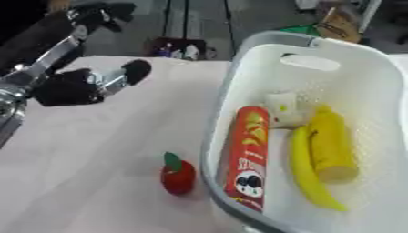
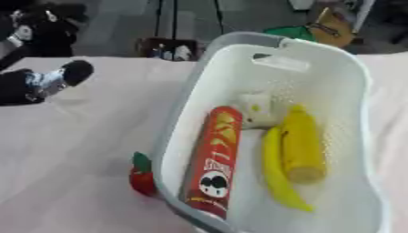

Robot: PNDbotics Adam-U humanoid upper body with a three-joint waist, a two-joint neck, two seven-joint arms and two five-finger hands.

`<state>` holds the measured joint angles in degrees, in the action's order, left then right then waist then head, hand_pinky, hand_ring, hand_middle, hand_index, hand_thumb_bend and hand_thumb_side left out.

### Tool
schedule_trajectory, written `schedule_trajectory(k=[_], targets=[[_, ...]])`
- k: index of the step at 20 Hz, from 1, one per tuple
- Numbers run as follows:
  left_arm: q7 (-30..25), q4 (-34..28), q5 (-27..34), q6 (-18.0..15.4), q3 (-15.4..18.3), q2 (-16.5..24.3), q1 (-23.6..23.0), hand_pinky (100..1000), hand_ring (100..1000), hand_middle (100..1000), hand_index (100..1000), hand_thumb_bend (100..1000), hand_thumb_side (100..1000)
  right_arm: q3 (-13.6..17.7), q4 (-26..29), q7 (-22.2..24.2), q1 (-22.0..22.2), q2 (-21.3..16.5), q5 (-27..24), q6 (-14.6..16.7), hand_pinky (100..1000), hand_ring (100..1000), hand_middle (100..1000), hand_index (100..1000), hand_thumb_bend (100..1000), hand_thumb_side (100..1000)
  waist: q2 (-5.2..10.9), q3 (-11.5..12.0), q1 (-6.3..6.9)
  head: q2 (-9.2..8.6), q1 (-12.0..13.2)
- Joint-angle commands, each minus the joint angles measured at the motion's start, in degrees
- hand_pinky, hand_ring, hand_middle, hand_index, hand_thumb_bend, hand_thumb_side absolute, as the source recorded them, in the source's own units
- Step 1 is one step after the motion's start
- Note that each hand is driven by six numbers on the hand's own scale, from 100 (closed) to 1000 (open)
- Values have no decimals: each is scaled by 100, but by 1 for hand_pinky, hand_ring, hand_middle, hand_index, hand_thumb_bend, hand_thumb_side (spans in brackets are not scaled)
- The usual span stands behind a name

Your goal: Pick up objects on the table and place them in the box.

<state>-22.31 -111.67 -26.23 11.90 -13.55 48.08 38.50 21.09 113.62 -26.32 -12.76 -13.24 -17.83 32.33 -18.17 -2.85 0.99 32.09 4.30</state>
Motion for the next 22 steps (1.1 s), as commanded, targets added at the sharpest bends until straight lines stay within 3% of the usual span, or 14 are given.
schedule_trajectory(k=[1, 4, 6, 7, 13, 22], targets=[[-581, 66, 23, 146, -176, 491, 210, 896, 843, 864, 1000, 557, 905, -16, 97, 40, -12, -187, -45, -15, 325, 387, 402, 514, 100, 793, 136, -11, 5, -118, 6], [-1052, 148, 71, 224, -364, 727, 360, 894, 854, 874, 1000, 584, 889, -26, 97, 57, -2, -199, -51, -24, 325, 387, 402, 514, 100, 793, 144, -12, 19, -158, 1], [-1424, 222, 52, 261, -490, 846, 453, 896, 879, 894, 1000, 667, 859, -33, 97, 66, 8, -203, -54, -33, 326, 388, 402, 515, 100, 793, 146, -15, 28, -183, 7], [-1631, 253, 23, 272, -528, 874, 504, 896, 898, 908, 1000, 752, 829, -34, 97, 69, 13, -203, -54, -36, 326, 388, 401, 515, 100, 793, 148, -14, 30, -190, 9], [-2847, 362, -266, 229, -725, 953, 811, 897, 931, 937, 1000, 814, 810, -47, 97, 84, 48, -217, -48, -48, 328, 388, 401, 515, 100, 792, 165, -11, 44, -213, -30], [-2965, 854, -393, 113, -1438, 926, 1016, 920, 974, 975, 1000, 844, 749, -67, 97, 92, 57, -212, -41, -99, 329, 389, 401, 516, 100, 794, 148, -4, 85, -262, -34]])
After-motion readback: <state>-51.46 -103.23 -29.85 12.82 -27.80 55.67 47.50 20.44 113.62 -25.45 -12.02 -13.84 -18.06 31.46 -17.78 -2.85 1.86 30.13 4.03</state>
